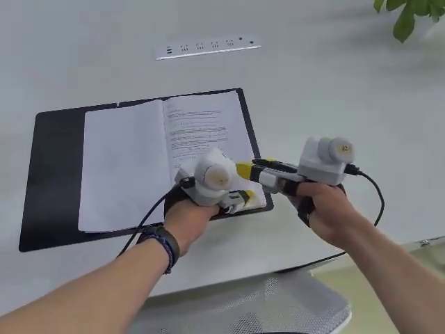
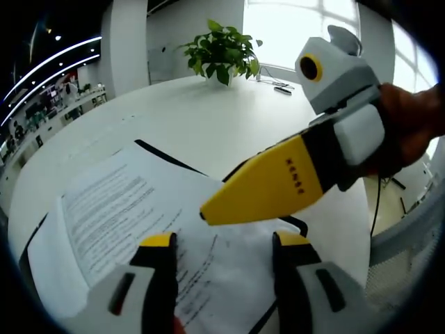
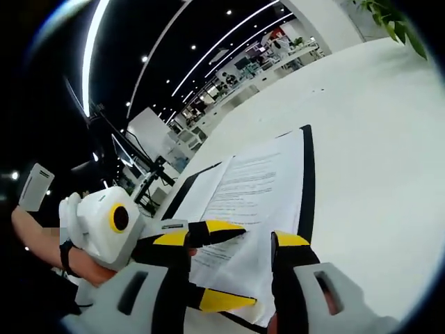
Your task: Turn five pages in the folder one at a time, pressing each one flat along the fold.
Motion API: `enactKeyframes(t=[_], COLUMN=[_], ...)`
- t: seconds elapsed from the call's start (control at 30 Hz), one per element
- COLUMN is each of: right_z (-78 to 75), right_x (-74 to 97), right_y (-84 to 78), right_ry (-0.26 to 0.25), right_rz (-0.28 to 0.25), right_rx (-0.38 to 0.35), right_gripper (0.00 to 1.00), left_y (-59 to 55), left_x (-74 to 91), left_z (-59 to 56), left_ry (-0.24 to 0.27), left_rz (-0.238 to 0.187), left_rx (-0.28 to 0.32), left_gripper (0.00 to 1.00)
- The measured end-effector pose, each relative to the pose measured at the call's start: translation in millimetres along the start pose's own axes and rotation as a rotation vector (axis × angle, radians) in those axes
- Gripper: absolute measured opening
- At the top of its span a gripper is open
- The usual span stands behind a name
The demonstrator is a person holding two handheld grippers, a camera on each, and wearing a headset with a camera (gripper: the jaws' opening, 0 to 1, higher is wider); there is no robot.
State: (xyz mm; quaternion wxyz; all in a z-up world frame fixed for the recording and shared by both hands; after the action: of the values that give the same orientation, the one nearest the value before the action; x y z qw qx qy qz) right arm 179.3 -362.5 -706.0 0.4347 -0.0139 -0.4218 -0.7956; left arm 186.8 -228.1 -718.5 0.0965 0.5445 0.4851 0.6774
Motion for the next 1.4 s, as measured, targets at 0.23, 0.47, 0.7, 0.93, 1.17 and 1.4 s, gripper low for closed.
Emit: enactKeyframes(t=[0.23, 0.47, 0.7, 0.93, 1.17, 1.4], right_z=[-3.6, -11.7, -11.1, -3.6, 1.2, 18.1], right_x=[-3.1, 0.6, 1.8, -0.2, -2.0, -8.7], right_y=[-4.5, -8.7, -7.2, -5.0, -4.7, -4.5], right_ry=[-0.008, -0.041, -0.056, -0.052, -0.080, -0.074], right_rz=[-0.001, -0.033, -0.037, -0.052, -0.074, -0.156], right_rx=[-0.002, -0.084, -0.095, -0.107, -0.138, -0.225], right_gripper=[0.33, 0.12, 0.03, 0.00, 0.00, 0.00], left_y=[0.7, 4.0, 7.0, 7.1, 5.1, -6.9], left_x=[-0.1, 2.4, 7.9, 22.2, 42.7, 66.0], left_z=[0.4, -2.2, -1.7, -0.5, 2.6, 15.0], left_ry=[-0.005, -0.033, -0.029, -0.019, 0.016, 0.055], left_rz=[-0.003, 0.006, -0.006, -0.016, -0.050, -0.066], left_rx=[0.018, 0.067, 0.123, 0.113, 0.159, 0.187], left_gripper=[0.56, 0.63, 0.67, 0.68, 0.69, 0.69])
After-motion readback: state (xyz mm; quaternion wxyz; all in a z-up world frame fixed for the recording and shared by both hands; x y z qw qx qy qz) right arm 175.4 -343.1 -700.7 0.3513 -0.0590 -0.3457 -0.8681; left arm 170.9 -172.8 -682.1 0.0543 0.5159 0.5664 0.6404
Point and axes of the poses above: the centre of the closed fingertips' face, and the gripper's own axes: x roughly backward along the fingers, z roughly to its left, y roughly out of its top, the point moved 10 cm from there along x, roughly backward along the fingers
